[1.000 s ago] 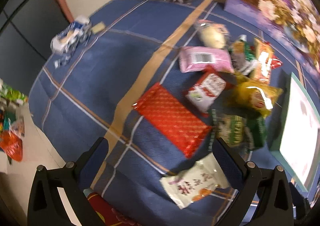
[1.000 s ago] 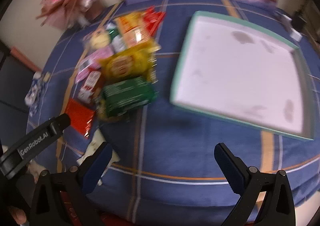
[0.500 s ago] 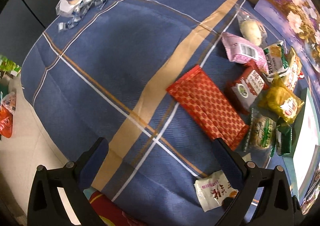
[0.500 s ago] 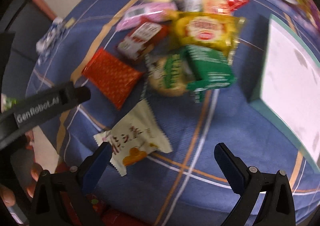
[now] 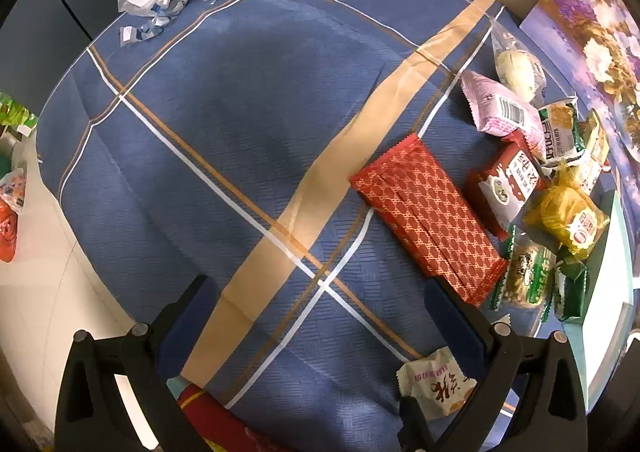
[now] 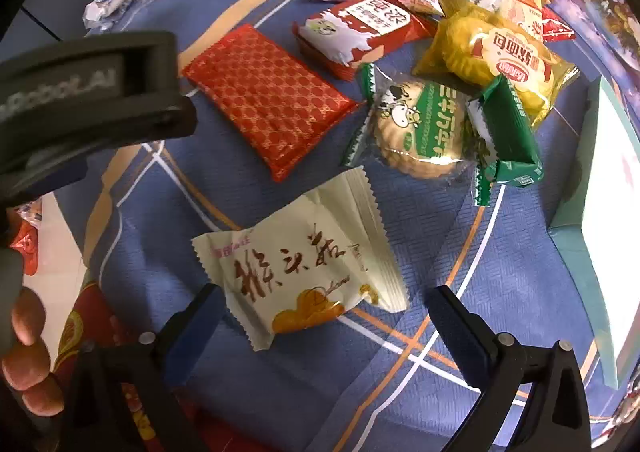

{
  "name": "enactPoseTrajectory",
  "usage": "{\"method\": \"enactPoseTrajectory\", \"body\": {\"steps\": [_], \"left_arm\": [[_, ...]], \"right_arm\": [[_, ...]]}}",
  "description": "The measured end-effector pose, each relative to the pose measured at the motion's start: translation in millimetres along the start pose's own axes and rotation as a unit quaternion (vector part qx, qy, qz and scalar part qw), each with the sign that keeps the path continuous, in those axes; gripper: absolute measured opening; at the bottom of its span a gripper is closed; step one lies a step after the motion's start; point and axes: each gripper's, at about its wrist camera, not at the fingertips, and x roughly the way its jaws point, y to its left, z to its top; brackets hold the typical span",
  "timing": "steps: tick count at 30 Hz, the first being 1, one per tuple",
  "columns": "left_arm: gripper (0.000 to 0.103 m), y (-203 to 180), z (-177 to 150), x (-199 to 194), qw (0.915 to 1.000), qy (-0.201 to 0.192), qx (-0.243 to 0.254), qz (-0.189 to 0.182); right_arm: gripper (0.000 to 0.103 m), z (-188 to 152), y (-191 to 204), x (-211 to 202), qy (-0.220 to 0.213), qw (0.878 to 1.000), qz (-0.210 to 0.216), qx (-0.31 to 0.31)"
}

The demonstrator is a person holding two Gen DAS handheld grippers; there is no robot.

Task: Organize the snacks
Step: 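Reach the left tool to the red wrapper while the right tool reaches the cream pastry packet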

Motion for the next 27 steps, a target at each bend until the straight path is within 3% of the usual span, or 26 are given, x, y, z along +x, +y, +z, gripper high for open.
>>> {"method": "enactPoseTrajectory", "body": {"steps": [4, 18, 27], "left_arm": [[0.103, -6, 0, -1, 1.0, 0.002, -0.004, -0.008], [0.103, -28, 0, 2, 0.9991, 0.012, -0.005, -0.041], [0.103, -64, 9, 3, 0.9978, 0.003, 0.023, -0.062]], "right_arm": [[0.101, 3, -5, 4, -0.004, 1.0, 0.003, 0.023], [0.069, 3, -38, 3, -0.041, 0.993, 0.035, 0.104], [0.06, -3, -55, 2, -0.047, 0.989, 0.04, 0.132]]}}
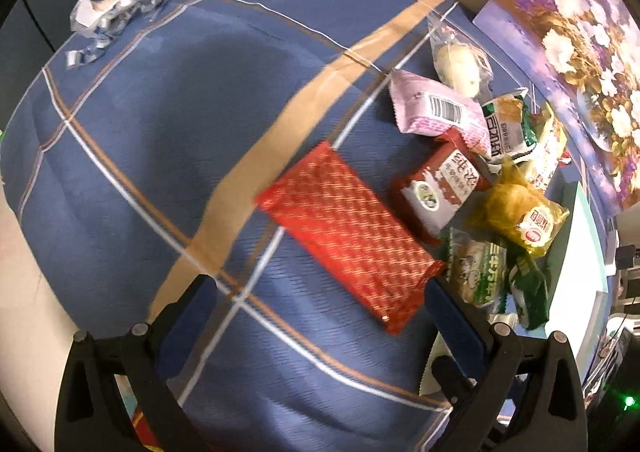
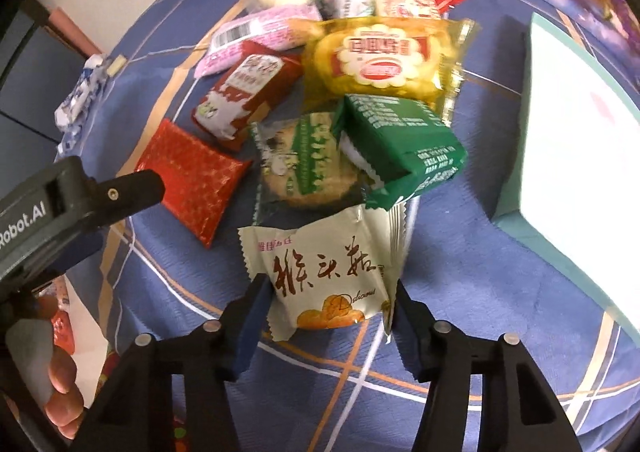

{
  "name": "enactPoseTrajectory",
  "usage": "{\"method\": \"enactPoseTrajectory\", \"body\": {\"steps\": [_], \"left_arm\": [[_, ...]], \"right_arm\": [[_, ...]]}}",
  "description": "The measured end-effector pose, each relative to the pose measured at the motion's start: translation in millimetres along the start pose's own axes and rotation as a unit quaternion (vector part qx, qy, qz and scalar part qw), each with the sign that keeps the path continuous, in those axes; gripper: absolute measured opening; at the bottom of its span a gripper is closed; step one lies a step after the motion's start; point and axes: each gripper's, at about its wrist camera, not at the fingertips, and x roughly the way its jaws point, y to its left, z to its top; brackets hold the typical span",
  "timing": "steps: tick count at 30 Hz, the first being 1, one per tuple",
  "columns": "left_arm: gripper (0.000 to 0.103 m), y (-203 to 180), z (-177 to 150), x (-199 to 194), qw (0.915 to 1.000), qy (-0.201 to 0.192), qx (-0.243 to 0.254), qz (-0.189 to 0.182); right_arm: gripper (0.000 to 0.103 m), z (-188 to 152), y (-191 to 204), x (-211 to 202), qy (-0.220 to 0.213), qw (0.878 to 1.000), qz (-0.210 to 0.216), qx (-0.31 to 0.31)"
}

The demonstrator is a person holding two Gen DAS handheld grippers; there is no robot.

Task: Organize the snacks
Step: 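Reach the left tool to the red wrapper while the right tool reaches the cream pastry packet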

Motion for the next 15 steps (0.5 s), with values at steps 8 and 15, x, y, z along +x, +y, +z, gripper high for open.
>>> {"method": "enactPoseTrajectory", "body": {"steps": [8, 15], "left_arm": [[0.102, -32, 22, 28, 0.9995, 0.003, 0.002, 0.031], [0.101, -54, 44, 46, 0.9987, -0.005, 0.007, 0.05]], "right_arm": [[0.06, -6, 1, 3, 0.0, 1.0, 0.0, -0.002], [0.06, 6, -14, -3, 0.0, 1.0, 0.001, -0.004]]}}
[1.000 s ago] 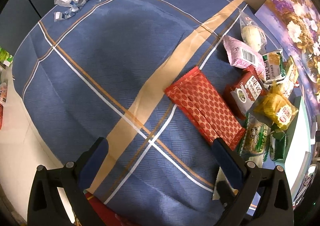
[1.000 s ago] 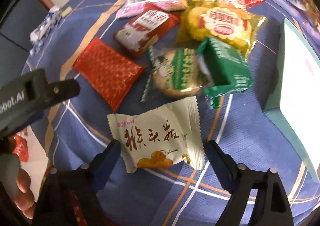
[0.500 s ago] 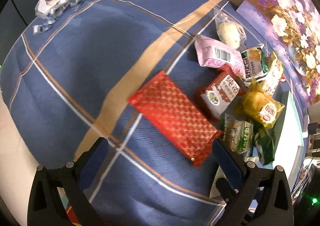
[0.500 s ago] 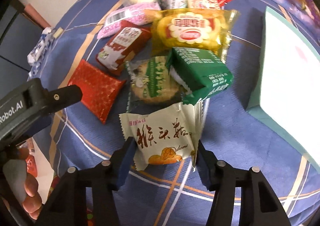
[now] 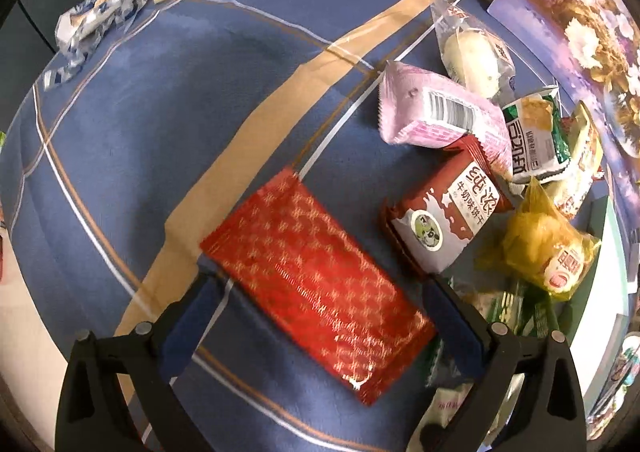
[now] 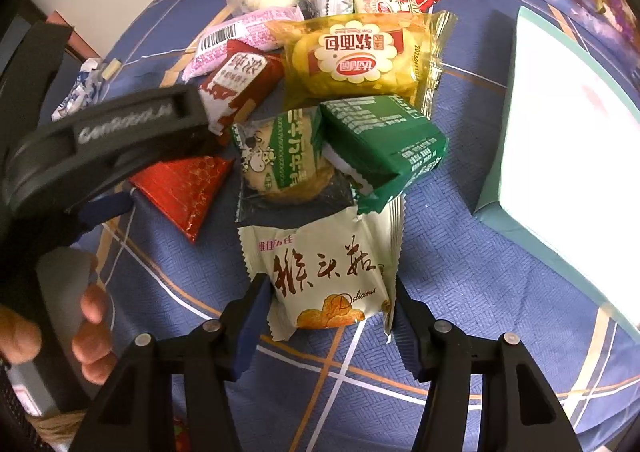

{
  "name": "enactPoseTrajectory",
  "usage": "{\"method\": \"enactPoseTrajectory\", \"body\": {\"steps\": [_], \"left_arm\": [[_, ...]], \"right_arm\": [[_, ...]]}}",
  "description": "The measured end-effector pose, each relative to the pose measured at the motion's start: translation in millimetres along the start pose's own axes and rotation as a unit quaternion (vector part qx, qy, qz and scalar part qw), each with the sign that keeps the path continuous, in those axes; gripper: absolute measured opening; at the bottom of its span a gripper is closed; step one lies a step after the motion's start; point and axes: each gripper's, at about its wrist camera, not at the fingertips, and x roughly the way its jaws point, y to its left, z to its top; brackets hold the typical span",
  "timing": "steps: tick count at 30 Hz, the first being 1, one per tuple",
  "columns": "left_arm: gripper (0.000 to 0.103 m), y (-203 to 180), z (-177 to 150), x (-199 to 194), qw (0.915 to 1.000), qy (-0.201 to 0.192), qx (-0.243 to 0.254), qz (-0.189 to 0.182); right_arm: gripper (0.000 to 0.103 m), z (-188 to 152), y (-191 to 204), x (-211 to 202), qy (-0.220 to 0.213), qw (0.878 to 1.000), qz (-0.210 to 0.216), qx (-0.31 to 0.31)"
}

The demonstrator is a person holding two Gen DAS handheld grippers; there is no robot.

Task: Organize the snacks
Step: 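Reach the left tool to the red wrapper while the right tool reaches the cream pastry packet, then close the left tool on the red wrapper while the right tool grips the cream packet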

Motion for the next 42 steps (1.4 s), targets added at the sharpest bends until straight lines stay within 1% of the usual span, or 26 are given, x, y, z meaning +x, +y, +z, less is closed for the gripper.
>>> {"method": "enactPoseTrajectory", "body": {"steps": [1, 4, 5, 8, 11, 14, 16, 17, 19, 22, 24, 27, 28, 33, 36, 37, 38, 42], "left_arm": [[0.101, -3, 1, 1, 1.0, -0.002, 0.003, 0.003], [0.1, -9, 4, 8, 0.9999, 0.006, 0.012, 0.008], [0.1, -9, 1, 9, 0.9998, 0.002, 0.018, 0.012], [0.096, -6, -4, 4, 0.9997, 0.001, 0.024, 0.009], [0.09, -2, -5, 3, 0.9997, 0.0, 0.025, 0.006], [0.081, 4, -9, 0, 0.9996, -0.006, 0.027, 0.001], [0.07, 6, -8, -1, 0.9995, -0.011, 0.028, 0.0], [0.067, 14, -9, -1, 0.9995, -0.014, 0.027, 0.0], [0.057, 19, -9, -3, 0.9996, -0.019, 0.022, -0.001], [0.053, 24, -10, -5, 0.9996, -0.023, 0.015, -0.007], [0.052, 24, -13, -4, 0.9996, -0.026, 0.013, -0.007], [0.05, 34, -19, -9, 0.9995, -0.029, 0.006, -0.014], [0.05, 33, -28, -2, 0.9995, -0.029, 0.003, -0.016], [0.049, 48, -29, -2, 0.9988, -0.021, -0.016, -0.041], [0.049, 57, -28, -10, 0.9983, -0.023, -0.023, -0.049], [0.047, 68, -21, -13, 0.9981, -0.026, -0.024, -0.052], [0.047, 66, -28, -25, 0.9978, -0.029, -0.023, -0.054], [0.046, 64, -32, -42, 0.9967, -0.04, -0.025, -0.066]], "right_arm": [[0.06, 1, -1, -9, 0.0, 1.0, 0.0, 0.0], [0.06, 1, -1, -9, 0.0, 1.0, 0.0, 0.0], [0.06, 1, -2, -10, 0.0, 1.0, 0.0, 0.001], [0.06, 1, -2, -11, 0.001, 1.0, 0.001, 0.002], [0.06, 1, -2, -12, 0.001, 1.0, 0.002, 0.003], [0.06, 1, -2, -15, 0.001, 1.0, 0.003, 0.004], [0.06, 1, -2, -15, 0.0, 1.0, 0.002, 0.004], [0.06, 1, -1, -15, 0.0, 1.0, 0.001, 0.004], [0.06, 1, -1, -15, -0.001, 1.0, -0.001, 0.004], [0.06, 0, 0, -15, -0.004, 1.0, -0.004, 0.002], [0.059, -1, 0, -16, -0.006, 1.0, -0.006, 0.002], [0.058, -2, 0, -17, -0.009, 1.0, -0.005, 0.005], [0.057, -3, 0, -18, -0.01, 1.0, -0.006, 0.006], [0.056, -6, 0, -22, -0.015, 1.0, -0.01, 0.006], [0.055, -9, -2, -27, -0.019, 1.0, -0.011, 0.011], [0.055, -9, -4, -29, -0.02, 1.0, -0.011, 0.013], [0.055, -10, -6, -31, -0.021, 1.0, -0.009, 0.014], [0.054, -14, -8, -46, -0.037, 0.999, 0.003, 0.012]]}}
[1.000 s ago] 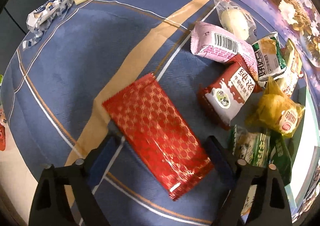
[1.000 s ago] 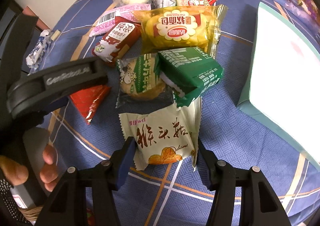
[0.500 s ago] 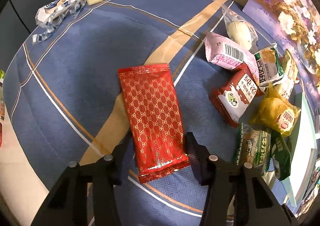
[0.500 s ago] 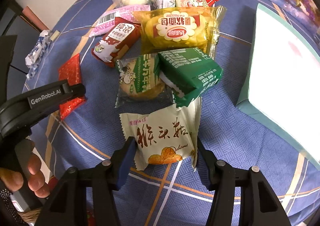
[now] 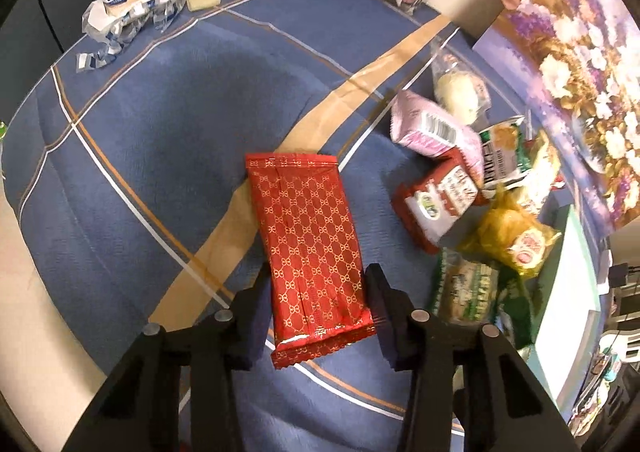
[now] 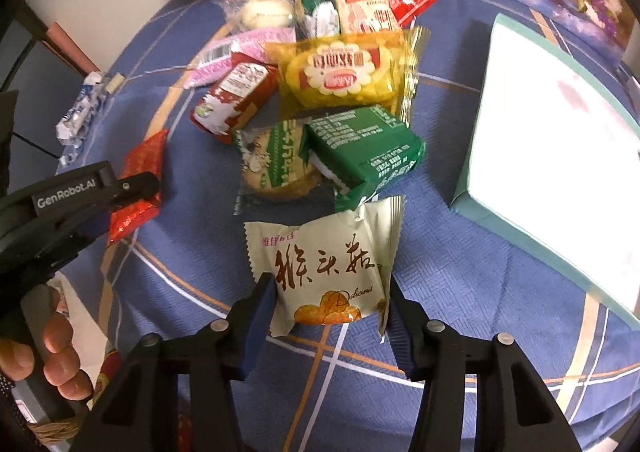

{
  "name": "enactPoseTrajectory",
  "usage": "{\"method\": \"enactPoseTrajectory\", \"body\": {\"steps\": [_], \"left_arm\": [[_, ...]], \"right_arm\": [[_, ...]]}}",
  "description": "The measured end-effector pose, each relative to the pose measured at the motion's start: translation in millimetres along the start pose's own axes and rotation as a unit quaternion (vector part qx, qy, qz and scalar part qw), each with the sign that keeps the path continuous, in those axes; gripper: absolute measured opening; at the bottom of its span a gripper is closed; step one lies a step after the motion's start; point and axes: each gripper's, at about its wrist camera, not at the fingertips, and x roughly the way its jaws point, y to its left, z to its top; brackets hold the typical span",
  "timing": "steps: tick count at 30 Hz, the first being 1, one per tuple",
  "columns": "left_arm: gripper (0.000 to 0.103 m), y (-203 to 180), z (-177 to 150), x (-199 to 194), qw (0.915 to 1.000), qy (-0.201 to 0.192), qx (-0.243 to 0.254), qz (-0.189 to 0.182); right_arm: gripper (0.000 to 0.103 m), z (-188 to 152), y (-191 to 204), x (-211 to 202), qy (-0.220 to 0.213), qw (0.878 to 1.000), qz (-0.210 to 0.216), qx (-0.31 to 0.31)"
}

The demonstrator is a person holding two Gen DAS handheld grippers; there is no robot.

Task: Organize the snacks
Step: 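Close the left tool on the red wrapper while the right tool grips the cream packet, then carry both snacks over the white tray and open both tools to drop them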

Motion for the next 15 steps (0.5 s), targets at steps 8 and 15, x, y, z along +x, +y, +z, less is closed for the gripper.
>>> {"method": "enactPoseTrajectory", "body": {"steps": [8, 15], "left_arm": [[0.046, -21, -7, -43, 0.9988, -0.035, 0.021, -0.027], [0.046, -81, -14, -60, 0.9953, -0.036, 0.074, -0.051]], "right_arm": [[0.054, -7, -12, -54, -0.063, 0.997, 0.031, 0.013], [0.054, 1, -56, -87, -0.098, 0.992, 0.01, 0.081]]}}
